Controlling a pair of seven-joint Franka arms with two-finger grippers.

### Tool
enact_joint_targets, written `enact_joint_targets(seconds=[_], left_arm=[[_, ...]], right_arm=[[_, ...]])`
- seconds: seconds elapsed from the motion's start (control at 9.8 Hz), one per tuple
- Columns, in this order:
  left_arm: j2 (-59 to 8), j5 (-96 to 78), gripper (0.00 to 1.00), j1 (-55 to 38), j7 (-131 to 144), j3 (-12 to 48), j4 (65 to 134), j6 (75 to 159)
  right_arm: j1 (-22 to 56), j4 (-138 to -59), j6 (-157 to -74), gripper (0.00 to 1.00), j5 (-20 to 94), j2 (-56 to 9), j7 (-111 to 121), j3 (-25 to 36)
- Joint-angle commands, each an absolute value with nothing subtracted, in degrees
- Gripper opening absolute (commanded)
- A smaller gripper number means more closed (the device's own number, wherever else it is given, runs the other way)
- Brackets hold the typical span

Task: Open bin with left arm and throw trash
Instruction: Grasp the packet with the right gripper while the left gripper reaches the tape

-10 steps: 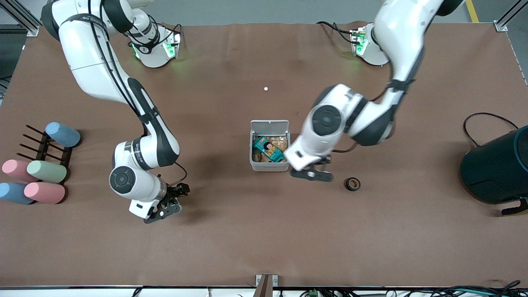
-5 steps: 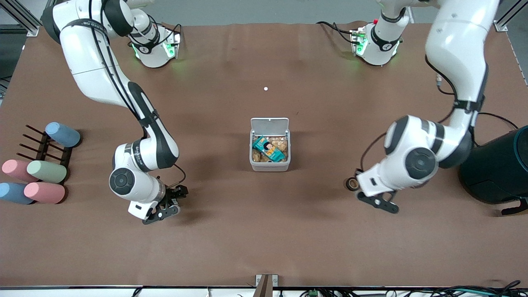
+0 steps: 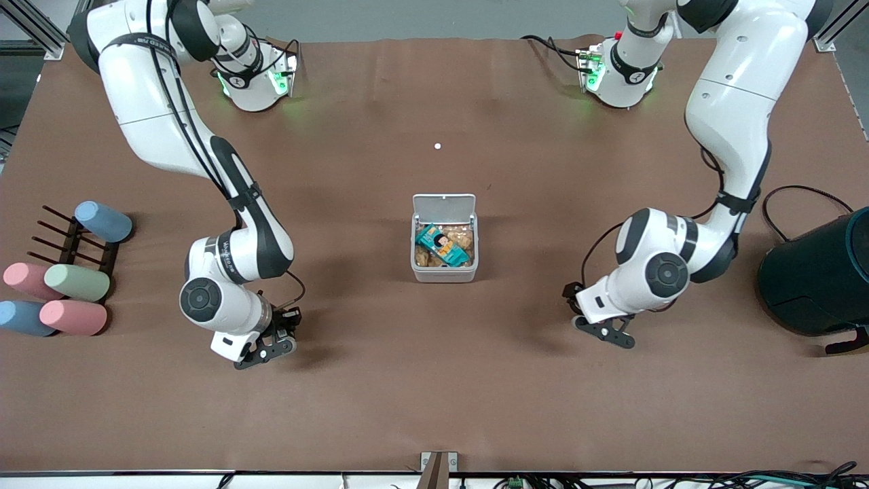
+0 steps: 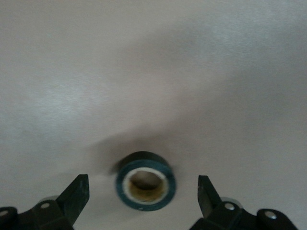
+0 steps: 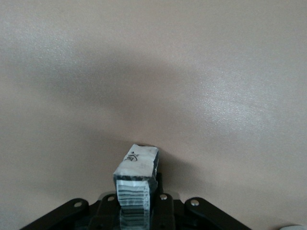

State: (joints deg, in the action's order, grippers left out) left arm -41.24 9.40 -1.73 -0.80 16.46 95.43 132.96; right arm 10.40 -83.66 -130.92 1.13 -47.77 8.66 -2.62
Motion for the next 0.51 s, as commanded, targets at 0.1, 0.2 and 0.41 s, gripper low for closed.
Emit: enact_joint_targets(seconds=[0.1,0.2,0.41], left_arm=[[-40.1,9.9,1.0,-0.4,0.3,16.5,101.7,140.1],[-40.0,9.9,0.97,-0.4,0.3,16.5,102.0,140.1],[-40.0,9.9,0.34,-0.8,0.7,16.5,102.0,140.0]], right_arm=[[10.8,-83.4,-128.0,0.02,2.0,-46.1,6.8,-3.7],[11.9,-82.4,-122.2,0.01,2.2,-43.5,1.5,-5.2],[14.5,-80.6,-118.0,0.01,2.1,-39.9,-13.0,-12.3]])
